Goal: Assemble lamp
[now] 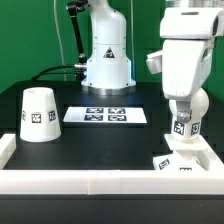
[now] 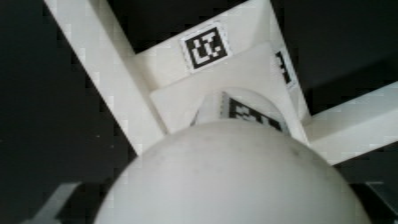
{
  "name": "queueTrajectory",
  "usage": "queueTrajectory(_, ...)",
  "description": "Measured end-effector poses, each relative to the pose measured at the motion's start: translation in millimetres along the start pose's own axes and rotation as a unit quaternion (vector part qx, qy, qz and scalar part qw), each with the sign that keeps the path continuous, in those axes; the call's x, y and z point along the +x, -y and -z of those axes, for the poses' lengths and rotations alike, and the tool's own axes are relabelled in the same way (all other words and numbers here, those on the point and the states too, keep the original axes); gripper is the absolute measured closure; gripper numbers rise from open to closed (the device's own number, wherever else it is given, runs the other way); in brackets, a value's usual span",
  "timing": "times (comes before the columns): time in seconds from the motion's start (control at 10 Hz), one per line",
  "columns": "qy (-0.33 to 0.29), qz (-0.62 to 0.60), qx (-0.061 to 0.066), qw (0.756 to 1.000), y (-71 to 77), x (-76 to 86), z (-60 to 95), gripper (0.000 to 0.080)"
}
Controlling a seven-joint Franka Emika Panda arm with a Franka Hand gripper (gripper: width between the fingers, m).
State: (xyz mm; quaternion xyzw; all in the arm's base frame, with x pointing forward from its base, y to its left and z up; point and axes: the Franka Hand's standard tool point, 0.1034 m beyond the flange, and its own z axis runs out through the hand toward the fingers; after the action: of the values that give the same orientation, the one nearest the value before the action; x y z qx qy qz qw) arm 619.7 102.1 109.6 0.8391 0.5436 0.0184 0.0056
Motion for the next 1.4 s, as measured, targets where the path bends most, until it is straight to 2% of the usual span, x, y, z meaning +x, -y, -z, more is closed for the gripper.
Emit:
queueTrajectory(0.3,-0.005,-0.155,-0.003,0.988,0.8,-2.1,-0.1,0.0228)
queueTrajectory(0.5,-0.005,-0.282,-0.005,0.959,-0.4,-2.3,0.6,0.0226)
queueTrajectory(0.7,-0.005,-0.392,-0.006,0.920,-1.6,-4.1,0.4,0.0225)
queueTrajectory(1.1,-0.005,-0.473,-0.006,0.881,-2.5,-5.5,0.4,0.0225)
queueTrajectory(1.2,-0.005,-0.507,-0.006,0.862,-3.0,-6.1,0.7,0.0225)
queueTrajectory(1.4,0.000,-0.617,-0.006,0.787,-1.1,-7.2,0.8,0.0225)
